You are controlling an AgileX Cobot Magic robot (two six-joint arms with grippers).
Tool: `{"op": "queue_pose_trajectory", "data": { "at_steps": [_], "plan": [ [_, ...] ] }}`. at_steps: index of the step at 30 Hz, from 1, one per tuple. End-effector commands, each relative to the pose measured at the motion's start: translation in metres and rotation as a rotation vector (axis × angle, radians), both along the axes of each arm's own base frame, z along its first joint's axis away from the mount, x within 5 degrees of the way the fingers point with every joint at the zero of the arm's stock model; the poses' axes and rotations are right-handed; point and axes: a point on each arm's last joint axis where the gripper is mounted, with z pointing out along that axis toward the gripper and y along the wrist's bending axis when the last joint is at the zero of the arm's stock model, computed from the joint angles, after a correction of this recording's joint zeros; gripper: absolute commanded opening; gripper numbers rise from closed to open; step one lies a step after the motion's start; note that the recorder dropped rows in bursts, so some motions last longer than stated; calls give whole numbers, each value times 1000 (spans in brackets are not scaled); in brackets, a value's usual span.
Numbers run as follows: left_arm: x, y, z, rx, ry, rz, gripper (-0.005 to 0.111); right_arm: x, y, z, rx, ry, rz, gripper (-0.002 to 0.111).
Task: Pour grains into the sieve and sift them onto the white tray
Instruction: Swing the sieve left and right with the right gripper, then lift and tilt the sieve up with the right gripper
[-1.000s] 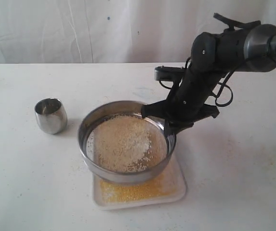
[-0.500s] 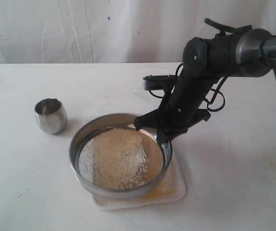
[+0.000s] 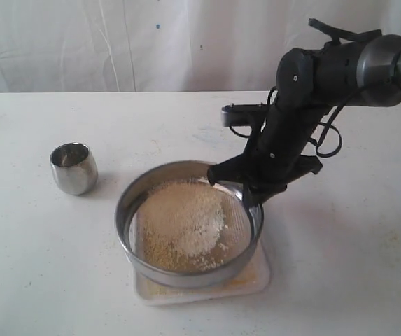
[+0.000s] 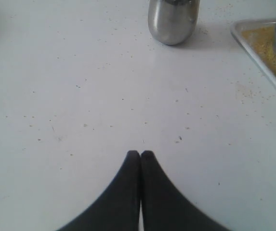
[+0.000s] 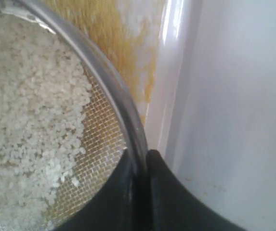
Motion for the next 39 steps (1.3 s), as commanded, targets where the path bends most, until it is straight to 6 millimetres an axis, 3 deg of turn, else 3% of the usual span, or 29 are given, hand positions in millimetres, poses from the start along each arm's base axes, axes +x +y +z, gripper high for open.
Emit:
{"op": "queue_pose_trajectory", "data": {
  "at_steps": [1,3,6,8,12,14,17,22,26,28,34,39],
  "plan": [
    [-1,0,-2,-3,12,0,0,22,-1,7,-5,-273,62,0],
    [-1,0,-2,-3,12,0,0,24,-3,11,6,-278,4,0],
    [-1,0,-2,-1,12,0,0,-5,-10,10,-59,23,-31,0],
    [-1,0,-2,-1,12,0,0,-11,-12,5,-82,72,-7,0],
    [-1,0,-2,-1,12,0,0,22,-6,12,10,-282,-24,0],
    [-1,0,-2,-1,12,0,0,15,-5,13,52,-192,-101,0],
    [-1,0,-2,-1,12,0,0,-2,-6,8,17,-9,-74,0],
    [-1,0,-2,-1,12,0,0,27,-1,10,77,-318,-76,0],
    [-1,0,-2,-1,12,0,0,2,-1,8,57,-110,-76,0],
    [-1,0,-2,-1,12,0,0,-6,4,9,67,-175,-36,0],
    [-1,0,-2,-1,12,0,0,-23,18,36,167,-434,10,0],
    [-1,0,-2,-1,12,0,0,-25,16,43,155,-528,53,0]
  ]
}}
